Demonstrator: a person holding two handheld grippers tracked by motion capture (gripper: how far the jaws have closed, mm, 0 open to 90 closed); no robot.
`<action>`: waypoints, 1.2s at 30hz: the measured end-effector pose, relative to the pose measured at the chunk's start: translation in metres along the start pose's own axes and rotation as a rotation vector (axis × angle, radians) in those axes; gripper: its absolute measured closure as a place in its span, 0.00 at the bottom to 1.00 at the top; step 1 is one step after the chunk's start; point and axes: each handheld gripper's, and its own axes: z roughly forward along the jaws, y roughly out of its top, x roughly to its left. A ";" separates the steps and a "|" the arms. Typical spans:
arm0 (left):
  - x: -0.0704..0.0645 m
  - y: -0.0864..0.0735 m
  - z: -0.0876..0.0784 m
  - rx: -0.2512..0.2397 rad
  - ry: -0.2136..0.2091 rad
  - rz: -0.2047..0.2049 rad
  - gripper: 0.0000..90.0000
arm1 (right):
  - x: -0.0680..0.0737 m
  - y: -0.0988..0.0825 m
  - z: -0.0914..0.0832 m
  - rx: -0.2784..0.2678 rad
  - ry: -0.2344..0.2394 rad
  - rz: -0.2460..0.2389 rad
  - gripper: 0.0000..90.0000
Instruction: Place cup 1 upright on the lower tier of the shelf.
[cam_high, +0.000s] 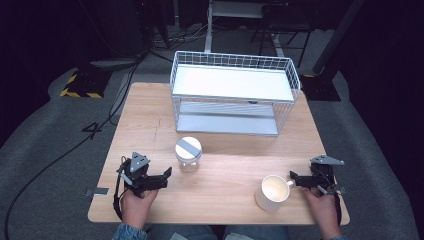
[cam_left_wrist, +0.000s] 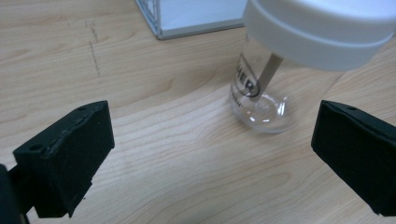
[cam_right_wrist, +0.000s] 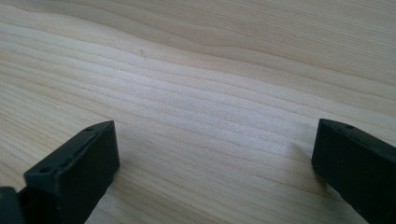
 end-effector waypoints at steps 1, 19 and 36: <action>-0.002 0.001 0.000 -0.005 -0.004 0.004 0.00 | 0.000 0.000 0.000 0.000 0.000 0.000 0.01; -0.026 0.023 0.015 -0.041 -0.078 0.037 0.00 | 0.000 0.000 0.000 0.000 0.000 0.001 0.01; -0.047 0.027 0.048 -0.023 -0.122 0.066 0.00 | 0.000 0.000 0.000 0.000 -0.001 0.000 0.01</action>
